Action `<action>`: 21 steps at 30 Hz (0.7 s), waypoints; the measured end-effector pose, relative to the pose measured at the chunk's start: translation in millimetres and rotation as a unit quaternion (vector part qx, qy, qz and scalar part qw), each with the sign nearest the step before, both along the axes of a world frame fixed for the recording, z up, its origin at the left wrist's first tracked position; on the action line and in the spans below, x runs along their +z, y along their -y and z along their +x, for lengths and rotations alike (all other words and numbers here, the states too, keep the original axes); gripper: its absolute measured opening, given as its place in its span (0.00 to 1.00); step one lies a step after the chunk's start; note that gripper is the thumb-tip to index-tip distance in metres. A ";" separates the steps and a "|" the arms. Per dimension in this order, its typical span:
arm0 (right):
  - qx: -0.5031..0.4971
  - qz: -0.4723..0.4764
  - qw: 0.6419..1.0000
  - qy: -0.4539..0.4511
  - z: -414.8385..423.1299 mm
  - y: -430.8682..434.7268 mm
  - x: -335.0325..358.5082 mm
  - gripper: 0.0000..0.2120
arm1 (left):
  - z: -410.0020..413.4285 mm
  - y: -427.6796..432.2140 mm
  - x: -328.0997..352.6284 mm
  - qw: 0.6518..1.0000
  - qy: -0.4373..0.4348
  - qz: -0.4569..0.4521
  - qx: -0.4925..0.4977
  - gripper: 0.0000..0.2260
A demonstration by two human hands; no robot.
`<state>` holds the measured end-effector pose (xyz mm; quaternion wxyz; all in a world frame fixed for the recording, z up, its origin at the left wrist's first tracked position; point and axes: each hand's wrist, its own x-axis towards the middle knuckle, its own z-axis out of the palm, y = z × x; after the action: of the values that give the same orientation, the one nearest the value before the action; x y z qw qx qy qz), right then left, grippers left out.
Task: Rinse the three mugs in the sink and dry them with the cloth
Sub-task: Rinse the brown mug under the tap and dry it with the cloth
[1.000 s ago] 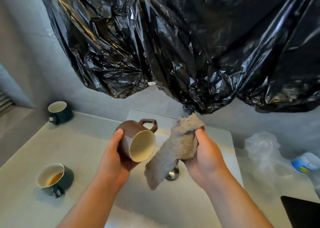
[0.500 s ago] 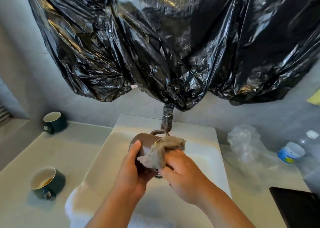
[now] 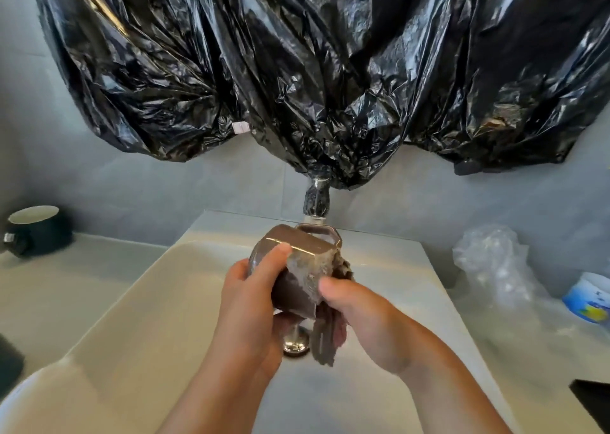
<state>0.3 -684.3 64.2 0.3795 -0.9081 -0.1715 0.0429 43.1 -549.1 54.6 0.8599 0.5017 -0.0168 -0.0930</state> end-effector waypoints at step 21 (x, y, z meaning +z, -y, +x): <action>-0.075 0.164 0.976 0.120 -54.4 0.7 -2.6 0.15 | -38.0 9.1 -0.3 0.985 0.163 0.051 -0.036 0.27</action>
<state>-54.1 -685.0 61.7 0.5024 -0.8422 -0.1516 -0.1241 5.0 -558.2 54.4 0.8149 0.5526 -0.1699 -0.0417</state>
